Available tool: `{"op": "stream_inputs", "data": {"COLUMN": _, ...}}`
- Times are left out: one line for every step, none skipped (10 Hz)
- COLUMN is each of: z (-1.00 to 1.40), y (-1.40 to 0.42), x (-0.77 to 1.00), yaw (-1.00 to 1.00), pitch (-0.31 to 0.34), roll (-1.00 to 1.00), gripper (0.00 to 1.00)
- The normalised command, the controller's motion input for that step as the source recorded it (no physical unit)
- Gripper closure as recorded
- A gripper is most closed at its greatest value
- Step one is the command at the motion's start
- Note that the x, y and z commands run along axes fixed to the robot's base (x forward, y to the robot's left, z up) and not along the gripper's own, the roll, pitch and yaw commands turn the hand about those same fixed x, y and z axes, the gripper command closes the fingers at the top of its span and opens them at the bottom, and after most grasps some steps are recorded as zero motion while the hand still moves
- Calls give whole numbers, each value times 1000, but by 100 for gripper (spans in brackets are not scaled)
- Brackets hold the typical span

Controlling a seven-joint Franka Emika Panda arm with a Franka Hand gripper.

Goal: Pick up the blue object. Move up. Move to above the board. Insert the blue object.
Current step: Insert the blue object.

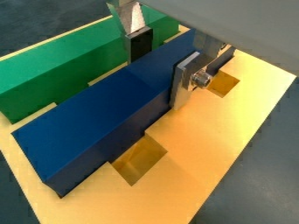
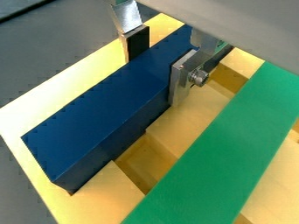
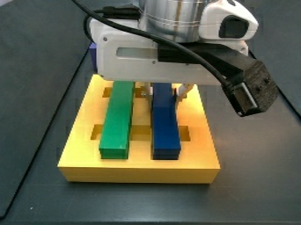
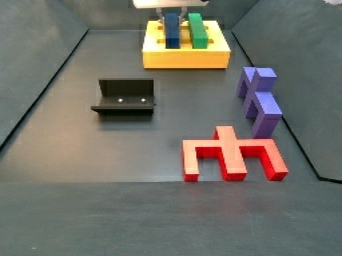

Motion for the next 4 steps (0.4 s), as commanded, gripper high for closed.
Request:
{"op": "stream_inputs", "data": {"z": -389, "y": -77, "x": 11, "yaw": 0, "pitch": -64, "roll": 0, "gripper": 100}}
{"op": "stream_inputs", "data": {"z": -411, "y": -63, "x": 0, "yaw": -3, "pitch": -99, "roll": -19, "gripper": 100}}
{"op": "stream_inputs", "data": {"z": -331, "y": 0, "x": 43, "yaw": -6, "pitch": -59, "roll": -40, "gripper": 100}}
{"op": "stream_inputs", "data": {"z": 0, "y": 0, "x": 0, "yaw": 0, "pitch": 0, "roll": 0, "gripper": 100}}
